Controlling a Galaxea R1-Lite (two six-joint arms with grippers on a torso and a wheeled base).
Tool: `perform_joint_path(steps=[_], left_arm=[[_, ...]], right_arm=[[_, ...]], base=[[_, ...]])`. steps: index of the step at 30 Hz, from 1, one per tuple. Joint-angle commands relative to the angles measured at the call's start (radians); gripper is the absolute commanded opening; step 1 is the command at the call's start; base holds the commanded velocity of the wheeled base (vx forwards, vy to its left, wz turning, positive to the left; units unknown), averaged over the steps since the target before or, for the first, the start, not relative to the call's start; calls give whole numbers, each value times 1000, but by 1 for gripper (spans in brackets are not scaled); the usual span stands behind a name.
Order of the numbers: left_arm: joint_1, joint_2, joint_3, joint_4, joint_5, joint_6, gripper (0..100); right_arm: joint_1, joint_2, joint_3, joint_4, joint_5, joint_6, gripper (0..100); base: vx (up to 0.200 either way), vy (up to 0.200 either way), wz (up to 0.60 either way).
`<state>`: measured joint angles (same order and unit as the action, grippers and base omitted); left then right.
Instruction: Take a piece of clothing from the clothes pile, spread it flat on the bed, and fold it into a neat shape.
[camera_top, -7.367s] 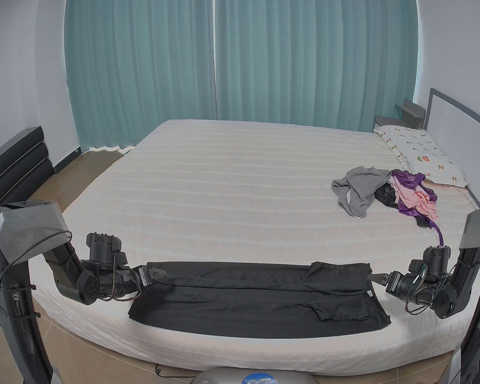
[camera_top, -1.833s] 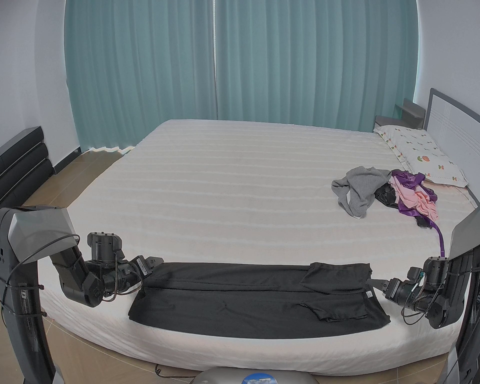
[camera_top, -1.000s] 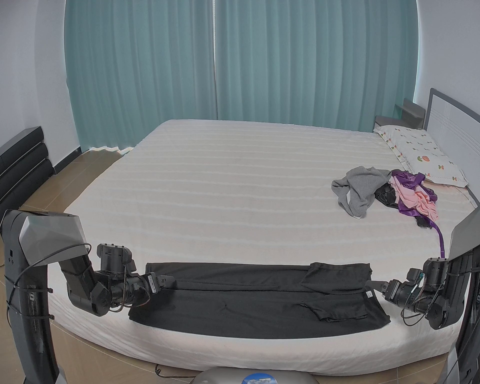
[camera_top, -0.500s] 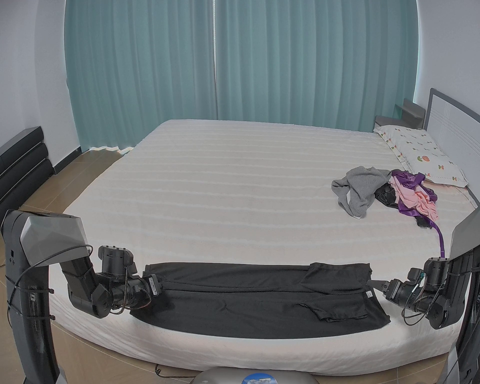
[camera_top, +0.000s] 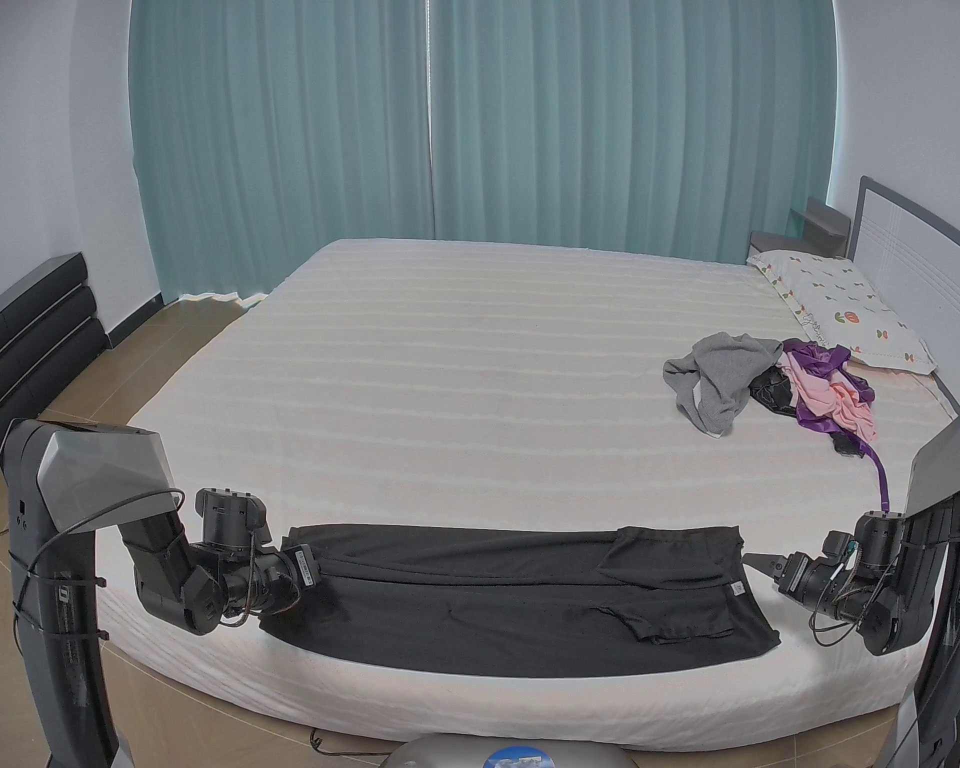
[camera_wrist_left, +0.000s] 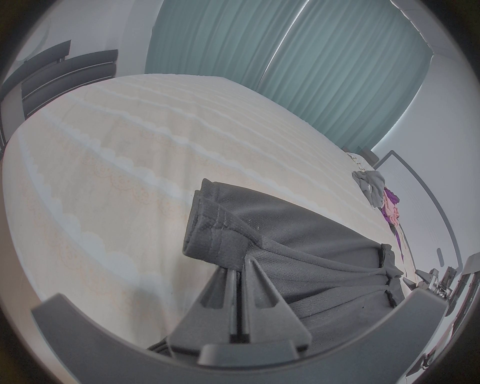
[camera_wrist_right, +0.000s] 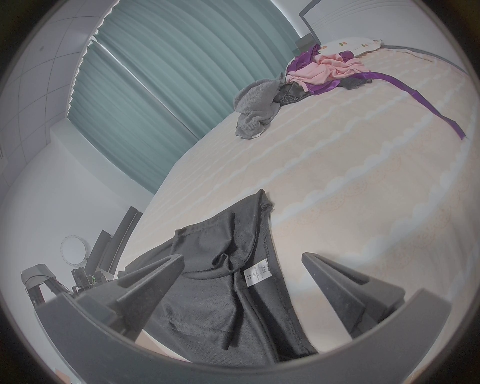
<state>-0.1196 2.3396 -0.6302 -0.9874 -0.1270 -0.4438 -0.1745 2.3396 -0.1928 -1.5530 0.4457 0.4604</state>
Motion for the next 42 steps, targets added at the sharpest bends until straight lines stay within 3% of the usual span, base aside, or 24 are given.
perform_joint_path(steps=[1,21,42], left_arm=[[0,-2,-3,0,0,-1,0],[-5,-45,-40,-30,0,-102,0],[-143,-161,-49,26,6,-127,0]], right_arm=[[-2,-6,-1,-13,1,0,100],[-2,-48,9,-13,1,38,100],[-8,-49,10,-13,1,37,100]], base=[[-200,0,0],[-20,0,0],[0,-200,0]])
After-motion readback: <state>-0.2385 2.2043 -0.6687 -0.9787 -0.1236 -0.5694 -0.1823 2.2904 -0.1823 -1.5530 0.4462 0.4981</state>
